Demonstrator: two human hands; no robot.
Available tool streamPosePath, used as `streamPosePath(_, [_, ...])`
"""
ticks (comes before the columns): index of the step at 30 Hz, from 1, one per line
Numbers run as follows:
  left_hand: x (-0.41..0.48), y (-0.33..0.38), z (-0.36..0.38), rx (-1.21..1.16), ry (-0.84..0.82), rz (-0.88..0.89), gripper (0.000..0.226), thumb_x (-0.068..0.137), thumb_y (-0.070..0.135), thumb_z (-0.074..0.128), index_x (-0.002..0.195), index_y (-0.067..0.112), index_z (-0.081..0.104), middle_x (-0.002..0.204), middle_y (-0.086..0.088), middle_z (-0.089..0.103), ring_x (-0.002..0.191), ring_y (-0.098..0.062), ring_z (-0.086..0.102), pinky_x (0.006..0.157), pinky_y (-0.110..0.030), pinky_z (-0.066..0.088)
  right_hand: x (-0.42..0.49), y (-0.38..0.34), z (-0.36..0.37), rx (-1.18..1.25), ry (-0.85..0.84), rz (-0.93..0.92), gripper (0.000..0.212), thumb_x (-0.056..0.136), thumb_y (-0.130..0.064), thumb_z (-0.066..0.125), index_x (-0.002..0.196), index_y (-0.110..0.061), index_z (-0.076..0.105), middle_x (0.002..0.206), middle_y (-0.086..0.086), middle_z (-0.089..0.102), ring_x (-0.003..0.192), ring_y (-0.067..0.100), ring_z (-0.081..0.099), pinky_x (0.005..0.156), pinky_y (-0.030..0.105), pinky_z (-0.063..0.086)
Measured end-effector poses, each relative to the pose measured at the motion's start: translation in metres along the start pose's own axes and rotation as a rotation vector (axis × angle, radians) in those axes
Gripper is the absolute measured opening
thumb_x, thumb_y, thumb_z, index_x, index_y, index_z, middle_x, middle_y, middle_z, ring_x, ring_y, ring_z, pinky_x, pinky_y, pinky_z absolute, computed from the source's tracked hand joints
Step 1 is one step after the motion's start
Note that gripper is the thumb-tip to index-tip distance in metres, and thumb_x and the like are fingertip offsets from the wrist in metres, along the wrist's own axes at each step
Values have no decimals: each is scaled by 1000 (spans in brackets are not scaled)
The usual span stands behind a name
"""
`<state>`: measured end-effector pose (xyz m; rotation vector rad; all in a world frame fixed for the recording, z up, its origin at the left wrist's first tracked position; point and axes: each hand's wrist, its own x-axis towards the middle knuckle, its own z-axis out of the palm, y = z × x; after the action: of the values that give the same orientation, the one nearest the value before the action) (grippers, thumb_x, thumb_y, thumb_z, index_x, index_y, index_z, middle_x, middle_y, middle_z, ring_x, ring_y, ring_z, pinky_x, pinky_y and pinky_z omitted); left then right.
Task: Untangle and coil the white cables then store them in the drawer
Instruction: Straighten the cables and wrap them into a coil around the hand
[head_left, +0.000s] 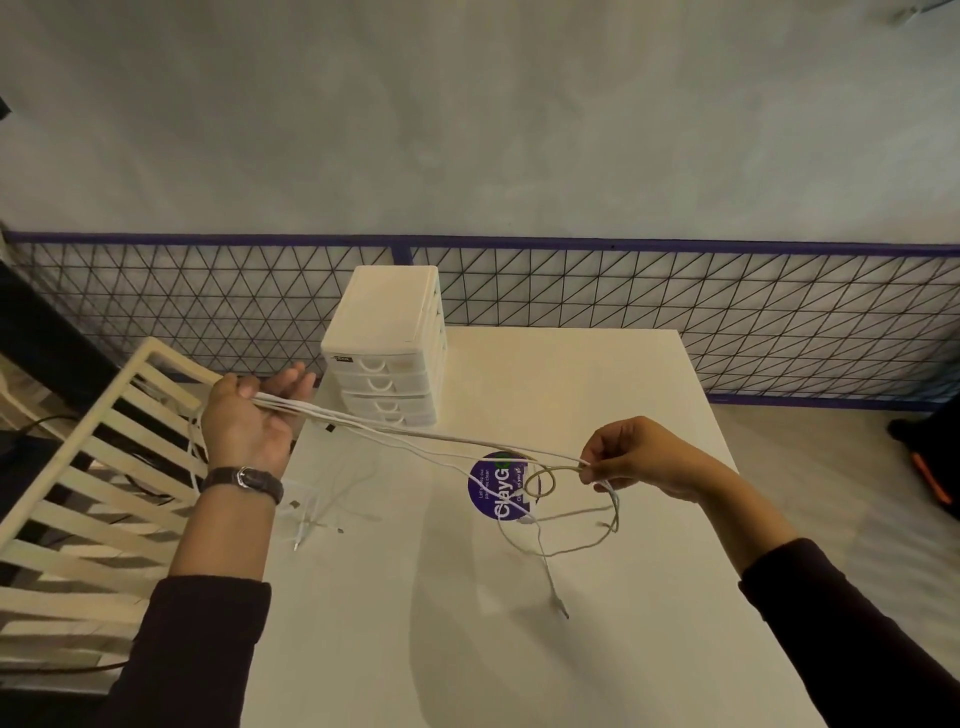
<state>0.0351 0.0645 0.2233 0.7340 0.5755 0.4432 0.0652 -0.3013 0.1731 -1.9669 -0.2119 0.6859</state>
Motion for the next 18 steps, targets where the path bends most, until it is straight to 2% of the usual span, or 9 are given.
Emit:
streamPosePath(2, [2,1,-2,9,-7,7,43,100,23,25,59,15,34,45,-3,60,68,-17,68,67,-32,56,1,4,-2,-63,-8,-4,6,76,-11,75,76,-15,71,78,7,71,74,16,62,79,31,50])
streamPosePath(4, [5,5,-4,10,-4,20,43,101,23,24,60,15,34,45,-3,61,66,-17,69,69,-32,56,3,14,-7,-251,15,32,9,76,-16,75,75,-21,68,82,2,70,81,16,62,83,30,48])
streamPosePath(7, [11,14,-9,-9,21,45,42,101,22,23,61,15,36,46,-2,62,75,-19,67,74,-33,57,6,40,-13,-535,109,123,14,79,-21,73,74,-29,62,89,-1,68,91,18,63,82,28,49])
streamPosePath(11, [11,8,-8,12,25,30,41,101,22,22,62,15,34,45,-4,61,68,-18,68,72,-34,57,9,63,-4,-699,264,108,3,83,-23,67,87,-23,66,95,-4,65,94,17,61,78,25,48])
streamPosePath(13, [11,3,-8,0,16,19,42,101,22,22,62,15,34,46,-4,61,67,-18,68,72,-34,56,11,68,-1,-750,408,23,6,82,-17,67,88,-16,68,94,0,66,90,21,62,71,25,44])
streamPosePath(17, [13,6,-12,-34,11,11,42,101,22,24,60,16,33,48,-5,64,74,-19,68,73,-33,55,-3,70,6,-582,879,-306,14,73,1,71,79,-8,61,84,5,64,75,24,61,63,15,38])
streamPosePath(18, [12,7,-13,-34,14,14,42,101,21,24,60,15,32,49,-5,65,76,-19,68,73,-32,55,-7,71,8,-574,937,-342,16,73,2,71,79,-8,60,84,5,64,75,24,60,63,14,38])
